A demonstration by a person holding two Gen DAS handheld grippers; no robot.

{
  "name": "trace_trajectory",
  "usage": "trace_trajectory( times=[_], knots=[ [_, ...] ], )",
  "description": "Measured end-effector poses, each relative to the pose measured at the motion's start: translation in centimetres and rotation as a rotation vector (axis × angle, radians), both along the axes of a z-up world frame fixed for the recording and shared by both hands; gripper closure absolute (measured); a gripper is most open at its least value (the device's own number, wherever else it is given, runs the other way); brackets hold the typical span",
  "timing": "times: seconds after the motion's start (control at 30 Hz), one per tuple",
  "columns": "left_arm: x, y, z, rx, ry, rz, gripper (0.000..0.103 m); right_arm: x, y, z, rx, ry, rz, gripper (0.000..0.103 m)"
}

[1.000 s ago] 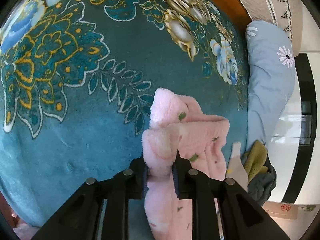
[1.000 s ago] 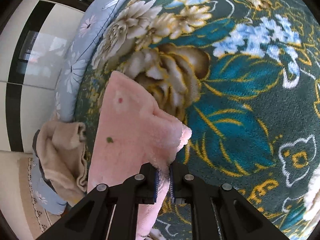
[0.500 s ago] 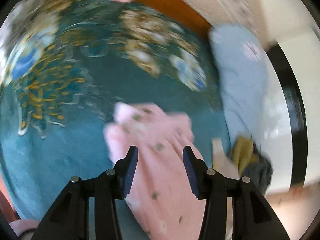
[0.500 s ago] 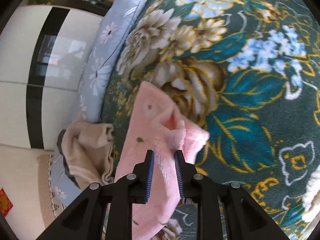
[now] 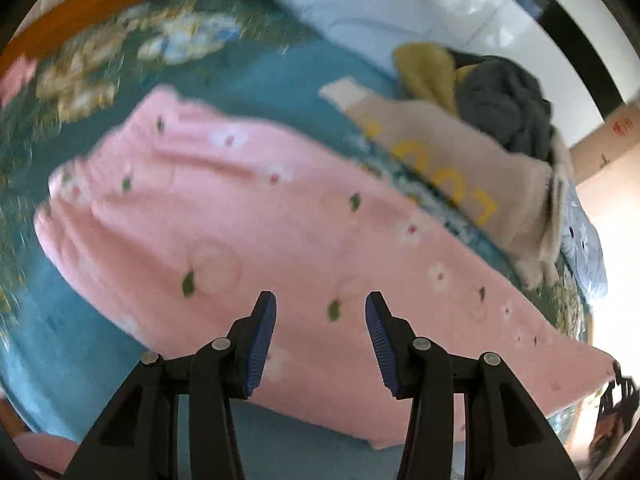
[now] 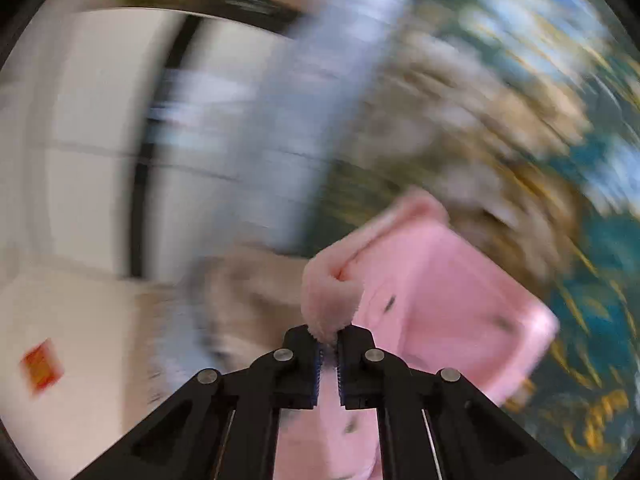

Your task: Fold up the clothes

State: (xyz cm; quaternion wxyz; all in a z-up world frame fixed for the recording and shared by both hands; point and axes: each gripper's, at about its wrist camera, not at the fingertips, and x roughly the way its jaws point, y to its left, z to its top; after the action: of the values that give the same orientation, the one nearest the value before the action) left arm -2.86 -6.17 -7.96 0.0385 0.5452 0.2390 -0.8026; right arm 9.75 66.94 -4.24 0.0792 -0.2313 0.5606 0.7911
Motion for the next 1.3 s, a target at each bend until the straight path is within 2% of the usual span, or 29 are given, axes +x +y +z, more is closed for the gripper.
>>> trace_trajectory(
  times=[0.03, 0.07, 0.13, 0.17, 0.3, 0.47, 0.57, 0.67, 0.7, 0.77, 0.8, 0.83, 0.9, 1.03, 1.17, 1.3],
  knots=[
    [0.0, -0.4, -0.6, 0.022, -0.023, 0.022, 0.056, 0.3, 0.2, -0.1, 0.026, -0.021, -0.014, 0.097],
    [0.1, -0.8, -1.1, 0.045, -0.047, 0.045, 0.056, 0.3, 0.4, -1.7, 0.03, -0.121, -0.017, 0.096],
    [0.1, -1.3, -2.1, 0.058, -0.091, 0.081, 0.056, 0.0, 0.8, -6.7, -0.011, -0.383, -0.022, 0.096],
    [0.3, -1.5, -2.3, 0.06, -0.104, 0.087, 0.056, 0.4, 0.9, -8.9, -0.053, -0.444, -0.044, 0.096],
    [0.8, -1.9, -2.7, 0.071, -0.122, 0.109, 0.056, 2.2, 1.2, -11.9, -0.13, -0.442, -0.124, 0.097],
    [0.7, -1.0, -2.8, 0.078, -0.118, 0.079, 0.056, 1.5, 1.5, -10.3, -0.038, -0.441, -0.084, 0.097],
    [0.8, -0.8, -2.9, 0.092, -0.121, 0.071, 0.056, 0.8, 1.2, -10.7, -0.03, -0.515, -0.055, 0.094],
    [1.3, -1.4, -2.8, 0.13, -0.1, 0.103, 0.056, 0.6, 0.7, -9.0, 0.01, -0.49, -0.04, 0.092],
    [1.4, -1.8, -3.0, 0.149, -0.093, 0.117, 0.055, 0.5, 0.5, -8.2, 0.04, -0.481, -0.03, 0.09],
    [1.8, -2.2, -3.2, 0.187, -0.088, 0.146, 0.055, 0.6, 0.2, -5.6, 0.121, -0.459, -0.057, 0.075],
    [1.9, -2.3, -3.2, 0.197, -0.087, 0.151, 0.055, 0.8, 0.1, -4.3, 0.157, -0.439, -0.087, 0.062],
    [2.0, -2.4, -3.2, 0.206, -0.085, 0.156, 0.055, 1.0, -0.1, -3.0, 0.193, -0.418, -0.116, 0.054],
    [2.3, -2.5, -3.1, 0.217, -0.082, 0.162, 0.055, 1.0, -1.0, -1.1, 0.216, -0.364, -0.125, 0.054],
    [3.2, -3.4, -2.3, 0.229, -0.041, 0.196, 0.055, -0.8, -5.8, 0.0, 0.213, -0.299, 0.01, 0.051],
    [4.9, -6.7, -0.4, 0.272, 0.075, 0.309, 0.055, -4.2, -14.6, -2.6, 0.133, -0.294, 0.322, 0.05],
    [6.6, -11.1, 0.2, 0.322, 0.129, 0.44, 0.054, -7.2, -24.7, -4.3, 0.114, -0.264, 0.615, 0.05]
  ],
)
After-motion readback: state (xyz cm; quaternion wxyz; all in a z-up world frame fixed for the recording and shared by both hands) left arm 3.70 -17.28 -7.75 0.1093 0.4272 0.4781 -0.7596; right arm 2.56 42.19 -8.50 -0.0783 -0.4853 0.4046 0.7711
